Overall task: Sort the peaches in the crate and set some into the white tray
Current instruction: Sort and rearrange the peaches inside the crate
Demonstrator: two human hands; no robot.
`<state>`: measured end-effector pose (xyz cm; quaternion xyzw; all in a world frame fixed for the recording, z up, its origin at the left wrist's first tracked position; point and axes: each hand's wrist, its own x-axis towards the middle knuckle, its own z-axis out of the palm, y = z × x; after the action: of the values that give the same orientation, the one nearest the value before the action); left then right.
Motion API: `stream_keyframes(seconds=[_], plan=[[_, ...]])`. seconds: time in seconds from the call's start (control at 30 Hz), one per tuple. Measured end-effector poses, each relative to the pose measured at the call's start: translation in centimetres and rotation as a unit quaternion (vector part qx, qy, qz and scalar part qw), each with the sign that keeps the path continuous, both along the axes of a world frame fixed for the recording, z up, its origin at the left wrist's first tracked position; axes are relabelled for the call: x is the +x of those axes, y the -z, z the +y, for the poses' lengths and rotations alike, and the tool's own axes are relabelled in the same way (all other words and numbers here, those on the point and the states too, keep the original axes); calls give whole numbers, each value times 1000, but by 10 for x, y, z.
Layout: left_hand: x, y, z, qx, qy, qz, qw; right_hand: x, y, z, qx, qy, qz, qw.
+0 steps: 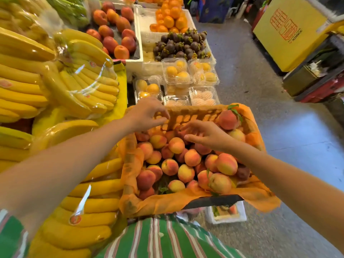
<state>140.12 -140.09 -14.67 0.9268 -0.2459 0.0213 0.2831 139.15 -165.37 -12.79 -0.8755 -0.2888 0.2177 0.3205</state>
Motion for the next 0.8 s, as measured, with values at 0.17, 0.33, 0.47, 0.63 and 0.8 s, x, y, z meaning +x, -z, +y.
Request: stream_keyframes(seconds=[0.17,0.33,0.47,0.63,0.8], plan=[[-43,32,39,83,-55,-22,995,-33,48,54,-90,-110,149,979],[-72,54,53,81,-66,19,994,-53,89,87,-183,-165,183,952],[-76,58,56,53,-68,14,996,-59,112,101,-210,-164,119,957],[-76,59,54,42,-73,21,996,-61,112,98,-173,-149,100,968],[-74,52,50,64,-86,-8,994,-53,90,66,-69,-84,101,989]])
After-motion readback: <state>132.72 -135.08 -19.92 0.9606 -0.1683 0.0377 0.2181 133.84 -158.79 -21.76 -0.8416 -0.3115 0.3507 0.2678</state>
